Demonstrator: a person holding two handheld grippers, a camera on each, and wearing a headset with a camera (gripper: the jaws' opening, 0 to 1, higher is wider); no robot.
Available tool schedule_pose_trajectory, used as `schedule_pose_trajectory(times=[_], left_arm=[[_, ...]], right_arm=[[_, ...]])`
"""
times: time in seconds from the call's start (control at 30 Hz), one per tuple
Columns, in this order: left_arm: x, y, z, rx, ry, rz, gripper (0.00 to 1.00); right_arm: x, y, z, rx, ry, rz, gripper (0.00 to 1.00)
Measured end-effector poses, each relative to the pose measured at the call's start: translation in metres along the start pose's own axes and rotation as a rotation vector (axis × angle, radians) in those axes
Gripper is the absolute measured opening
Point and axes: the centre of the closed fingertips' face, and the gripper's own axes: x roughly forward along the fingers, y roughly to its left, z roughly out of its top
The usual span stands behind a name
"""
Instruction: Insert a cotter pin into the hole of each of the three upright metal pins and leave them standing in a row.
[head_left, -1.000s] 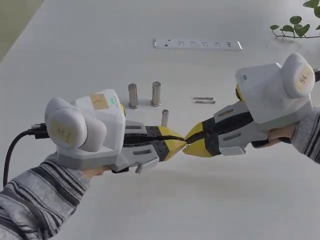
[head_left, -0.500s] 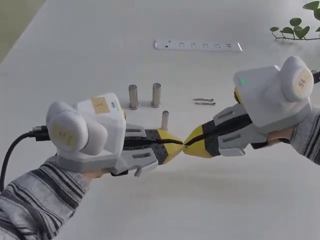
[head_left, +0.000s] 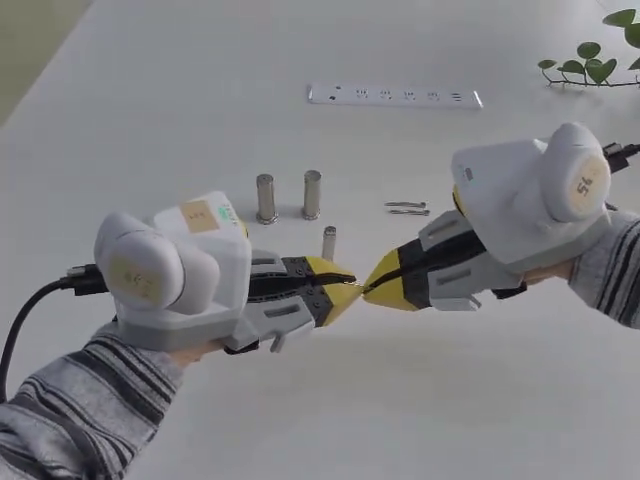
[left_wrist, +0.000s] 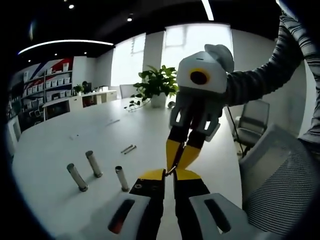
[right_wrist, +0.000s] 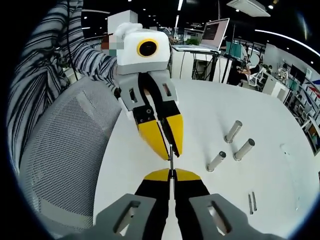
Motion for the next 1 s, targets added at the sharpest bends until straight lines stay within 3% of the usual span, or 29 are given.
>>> schedule_pose_trajectory(times=[0.13, 0.27, 0.4, 0.53, 0.7, 0.8, 1.0], left_arm=[[-0.001, 0.011, -0.007, 0.008, 0.033, 0.058, 0.03], [-0.002, 0.023, -0.01, 0.005, 0.028, 0.115, 0.12], [-0.005, 0.039, -0.019, 0.049, 0.067, 0.206, 0.2], [-0.004, 0.049, -0.026, 0.033, 0.075, 0.256, 0.23], [-0.001, 0.061, -0.034, 0.005, 0.091, 0.303, 0.22], [0.005, 0.066, -0.036, -0.012, 0.088, 0.323, 0.22], [0.018, 0.076, -0.038, -0.042, 0.078, 0.364, 0.21]], right_arm=[[0.0, -0.01, -0.006, 0.014, 0.024, -0.038, 0.0], [-0.001, -0.022, -0.013, 0.022, 0.057, -0.081, 0.0], [-0.001, -0.036, -0.024, 0.049, 0.112, -0.136, 0.0], [0.001, -0.047, -0.028, 0.073, 0.141, -0.162, 0.0], [0.004, -0.056, -0.031, 0.079, 0.17, -0.178, 0.0], [0.006, -0.066, -0.034, 0.087, 0.181, -0.182, 0.0], [0.011, -0.071, -0.036, 0.081, 0.201, -0.18, 0.0]])
